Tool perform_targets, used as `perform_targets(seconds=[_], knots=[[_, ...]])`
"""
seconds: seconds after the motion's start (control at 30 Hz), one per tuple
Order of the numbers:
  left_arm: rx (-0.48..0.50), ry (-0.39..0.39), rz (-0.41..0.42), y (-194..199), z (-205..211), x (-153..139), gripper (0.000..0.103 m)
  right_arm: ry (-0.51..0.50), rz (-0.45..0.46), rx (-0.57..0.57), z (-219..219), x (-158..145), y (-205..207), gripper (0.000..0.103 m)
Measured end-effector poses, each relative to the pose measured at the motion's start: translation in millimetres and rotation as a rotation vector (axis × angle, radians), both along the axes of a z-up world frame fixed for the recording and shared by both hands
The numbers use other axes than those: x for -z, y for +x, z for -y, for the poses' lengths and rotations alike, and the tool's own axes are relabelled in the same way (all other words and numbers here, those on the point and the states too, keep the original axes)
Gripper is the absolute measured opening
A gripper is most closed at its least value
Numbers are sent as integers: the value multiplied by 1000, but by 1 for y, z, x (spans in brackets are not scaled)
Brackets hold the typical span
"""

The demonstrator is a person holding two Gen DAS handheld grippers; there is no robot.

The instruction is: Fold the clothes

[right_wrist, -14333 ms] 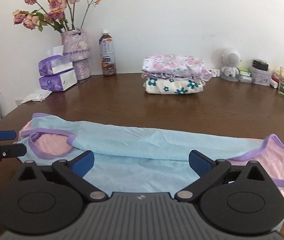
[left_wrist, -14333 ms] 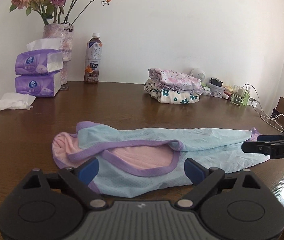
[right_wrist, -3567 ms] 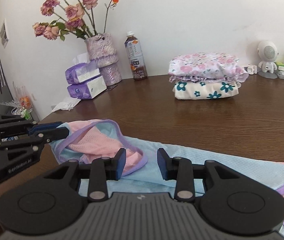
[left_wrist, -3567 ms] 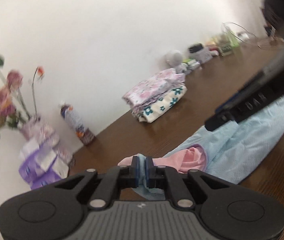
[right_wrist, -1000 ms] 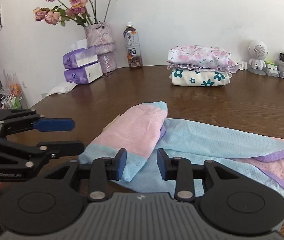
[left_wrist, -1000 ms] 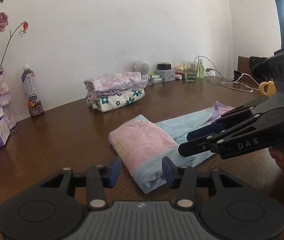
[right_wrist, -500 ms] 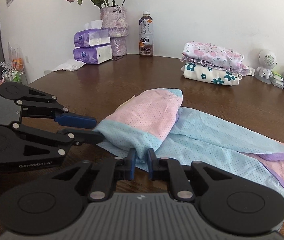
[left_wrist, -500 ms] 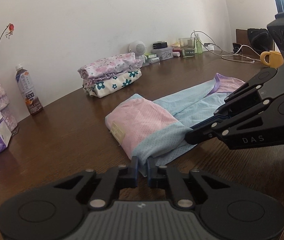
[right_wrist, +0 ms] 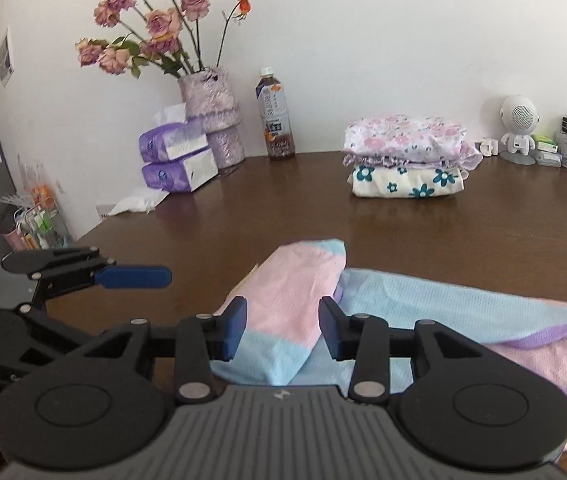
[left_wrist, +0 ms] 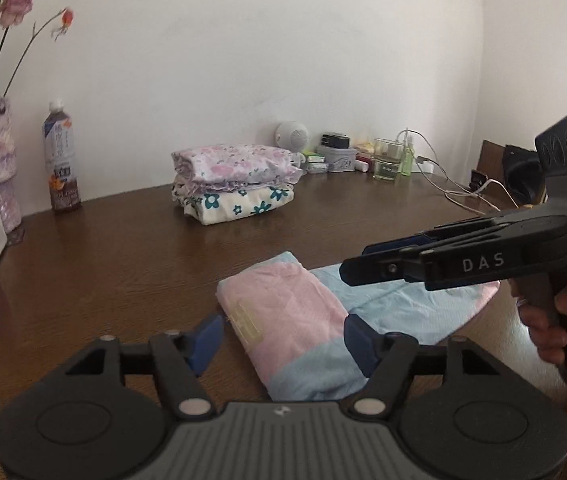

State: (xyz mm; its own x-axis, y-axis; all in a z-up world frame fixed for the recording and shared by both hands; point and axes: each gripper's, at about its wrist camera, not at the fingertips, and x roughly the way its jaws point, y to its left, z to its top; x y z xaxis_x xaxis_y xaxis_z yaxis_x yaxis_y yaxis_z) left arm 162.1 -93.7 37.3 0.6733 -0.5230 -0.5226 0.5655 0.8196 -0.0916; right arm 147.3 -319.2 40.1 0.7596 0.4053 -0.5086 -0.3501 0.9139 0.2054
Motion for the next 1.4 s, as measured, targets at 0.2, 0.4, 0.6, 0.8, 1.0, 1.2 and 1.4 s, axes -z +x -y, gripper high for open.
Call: perform_targets(seconds=[0.2, 0.4, 0.6, 0.8, 1.0, 1.2, 1.4], knots=[[-113, -46, -141, 67, 7, 14, 50, 20, -87, 103, -7, 14, 76, 31], [-118, -138, -263, 99, 10, 39, 31, 51, -167, 131, -6, 43, 105, 14], [-150, -198, -251, 86, -5, 32, 35, 104, -158, 127, 4, 42, 94, 16], [-166, -201, -217, 68, 1, 24, 48, 127, -119, 114, 9, 33, 60, 36], [-173, -199, -212, 59, 6, 33, 30, 129, -161, 100, 5, 46, 57, 15], [-174, -192, -180, 44, 2, 31, 47, 115, -128, 100, 4, 46, 41, 19], [-169, -186, -182, 34, 2, 33, 39, 101, -114, 91, 1, 47, 29, 19]])
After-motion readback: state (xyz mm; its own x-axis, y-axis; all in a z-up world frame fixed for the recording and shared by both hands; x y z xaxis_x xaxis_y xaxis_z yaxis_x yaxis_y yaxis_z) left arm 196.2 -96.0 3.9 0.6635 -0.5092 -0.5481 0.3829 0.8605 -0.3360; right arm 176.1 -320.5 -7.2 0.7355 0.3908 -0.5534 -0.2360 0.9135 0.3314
